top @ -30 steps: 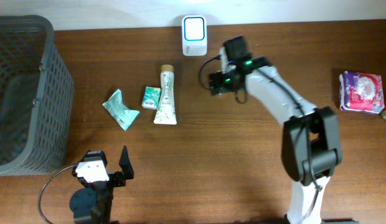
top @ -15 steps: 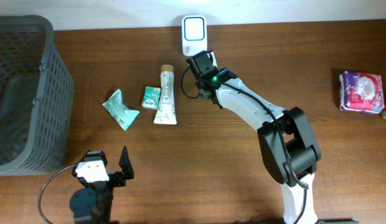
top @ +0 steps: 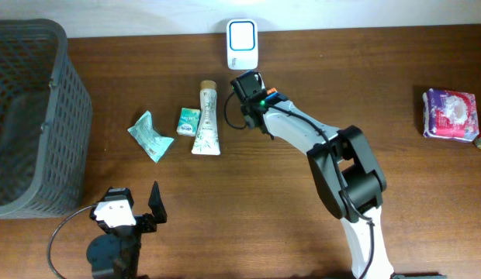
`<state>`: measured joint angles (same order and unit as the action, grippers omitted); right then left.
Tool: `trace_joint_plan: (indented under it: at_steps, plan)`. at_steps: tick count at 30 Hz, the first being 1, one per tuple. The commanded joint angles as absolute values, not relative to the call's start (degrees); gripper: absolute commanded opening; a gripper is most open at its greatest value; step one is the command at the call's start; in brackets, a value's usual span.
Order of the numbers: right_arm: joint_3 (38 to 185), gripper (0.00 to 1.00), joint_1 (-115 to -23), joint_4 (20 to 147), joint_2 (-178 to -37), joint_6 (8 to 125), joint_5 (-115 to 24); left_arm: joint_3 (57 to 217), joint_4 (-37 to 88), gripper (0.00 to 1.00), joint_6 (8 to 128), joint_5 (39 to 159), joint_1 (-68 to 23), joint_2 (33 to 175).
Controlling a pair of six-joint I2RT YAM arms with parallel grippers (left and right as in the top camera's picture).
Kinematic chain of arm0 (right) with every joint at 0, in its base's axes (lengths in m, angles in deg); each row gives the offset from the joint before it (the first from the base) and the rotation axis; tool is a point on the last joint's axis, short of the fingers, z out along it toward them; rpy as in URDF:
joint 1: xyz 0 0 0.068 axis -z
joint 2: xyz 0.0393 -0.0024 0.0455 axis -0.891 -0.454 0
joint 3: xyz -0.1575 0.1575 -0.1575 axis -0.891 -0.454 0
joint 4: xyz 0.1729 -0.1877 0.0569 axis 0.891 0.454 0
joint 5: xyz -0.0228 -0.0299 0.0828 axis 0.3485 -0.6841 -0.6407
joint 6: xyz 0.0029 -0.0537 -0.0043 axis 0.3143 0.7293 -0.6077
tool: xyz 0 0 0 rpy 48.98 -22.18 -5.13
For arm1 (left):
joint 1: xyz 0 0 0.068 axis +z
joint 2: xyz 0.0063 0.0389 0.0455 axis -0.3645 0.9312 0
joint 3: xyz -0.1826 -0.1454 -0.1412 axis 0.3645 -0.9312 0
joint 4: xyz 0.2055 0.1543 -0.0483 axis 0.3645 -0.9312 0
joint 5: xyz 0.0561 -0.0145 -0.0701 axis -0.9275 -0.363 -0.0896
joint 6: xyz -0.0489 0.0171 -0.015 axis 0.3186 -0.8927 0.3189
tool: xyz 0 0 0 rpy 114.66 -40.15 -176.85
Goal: Scan the item barcode
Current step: 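Lower the right gripper onto the orange box and grasp it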
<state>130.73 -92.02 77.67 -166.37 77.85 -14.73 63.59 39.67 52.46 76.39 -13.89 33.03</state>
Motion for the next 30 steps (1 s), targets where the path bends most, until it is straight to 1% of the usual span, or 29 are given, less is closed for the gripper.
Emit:
trace_joint_plan:
  at_steps: [1, 2, 6, 7, 8, 11, 14, 16, 19, 22, 23, 30]
  plan:
    - [130.25, 0.48, -90.27, 78.92, -168.42, 77.87, -15.84, 63.48, 39.35, 0.99, 52.98, 75.99, -13.69, 32.75]
    - [130.25, 0.43, -89.83, 79.66, -168.49, 77.87, -17.68, 63.48, 39.35, 0.99, 52.98, 75.99, -13.69, 32.75]
    - [130.27, 0.14, -89.57, 81.52, -168.36, 77.33, -21.24, 63.48, 39.35, 0.99, 52.98, 75.99, -13.69, 32.75]
    - [130.38, 0.06, -89.57, 82.22, -168.25, 77.22, -22.12, 63.48, 39.35, 0.99, 52.98, 75.99, -13.69, 32.75]
    - [130.56, 0.04, -89.57, 82.90, -168.14, 77.00, -22.93, 63.48, 39.35, 0.99, 52.98, 75.99, -13.69, 32.75]
    - [133.66, 0.04, -89.55, 87.66, -167.68, 71.97, -23.21, 63.48, 39.35, 0.99, 52.98, 75.99, -13.69, 32.75]
    - [138.62, 0.04, -89.53, 93.24, -166.61, 71.32, -27.80, 63.48, 39.35, 0.99, 52.98, 75.99, -13.69, 32.75]
    - [142.84, 0.04, -89.33, 97.50, -165.84, 70.97, -33.88, 63.48, 39.35, 0.99, 52.98, 75.99, -13.69, 32.75]
    - [147.98, 0.04, -87.97, 103.42, -165.62, 69.22, -52.15, 63.48, 39.35, 0.99, 52.98, 75.99, -13.69, 32.75]
    - [147.60, 0.04, -85.94, 105.76, -165.69, 69.19, -70.12, 63.48, 39.35, 0.99, 52.98, 75.99, -13.69, 32.75]
    - [147.12, 0.04, -85.22, 106.83, -165.71, 69.22, -73.61, 63.48, 39.35, 0.99, 52.98, 75.99, -13.69, 32.75]
    - [139.54, 0.04, -81.31, 107.62, -165.73, 69.19, -82.75, 63.48, 39.35, 0.99, 52.98, 75.99, -13.69, 32.75]
